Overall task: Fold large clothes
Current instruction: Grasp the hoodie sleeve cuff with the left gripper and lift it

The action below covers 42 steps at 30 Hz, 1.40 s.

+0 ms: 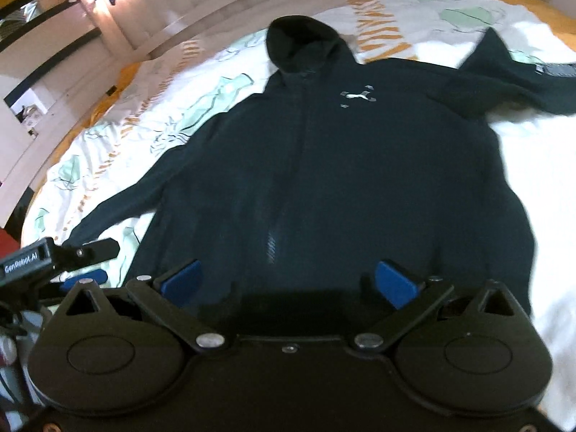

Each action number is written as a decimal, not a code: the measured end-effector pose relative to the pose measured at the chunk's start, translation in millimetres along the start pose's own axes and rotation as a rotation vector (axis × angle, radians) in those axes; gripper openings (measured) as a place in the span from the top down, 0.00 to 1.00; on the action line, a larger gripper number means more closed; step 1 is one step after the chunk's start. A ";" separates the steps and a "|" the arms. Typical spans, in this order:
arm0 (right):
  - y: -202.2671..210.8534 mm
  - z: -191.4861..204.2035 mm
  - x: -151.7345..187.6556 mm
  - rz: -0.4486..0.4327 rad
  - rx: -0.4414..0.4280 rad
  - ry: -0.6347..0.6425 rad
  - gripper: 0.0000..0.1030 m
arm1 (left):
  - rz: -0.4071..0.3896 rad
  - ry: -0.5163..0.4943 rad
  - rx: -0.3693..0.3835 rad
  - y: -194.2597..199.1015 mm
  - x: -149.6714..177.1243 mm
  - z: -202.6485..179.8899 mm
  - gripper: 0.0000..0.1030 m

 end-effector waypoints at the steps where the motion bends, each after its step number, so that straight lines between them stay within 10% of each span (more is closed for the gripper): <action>1: -5.3 3.3 -4.4 0.002 -0.007 0.004 0.01 | -0.020 -0.016 -0.030 -1.8 -6.9 7.0 0.10; 22: -145.1 118.5 -95.7 -0.058 -0.018 0.299 0.02 | -0.105 0.172 -0.330 -12.5 -94.4 191.4 0.09; 29: -195.1 145.6 -114.1 -0.091 0.053 0.356 0.39 | -0.117 0.261 -0.397 -1.2 -102.9 243.0 0.09; 42: -238.2 170.7 -88.5 -0.149 0.078 0.453 0.48 | -0.126 0.387 -0.420 -12.6 -95.9 287.5 0.09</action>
Point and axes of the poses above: each gripper's, at about its wrist camera, not at the fingertips, and y roughly against the way its jaws point, z to its left, x to its underside, the point moved 3 cm from there along -y, roughly the way its jaws point, and after that the axes turned 7 degrees about x, right-handed, at the moved point
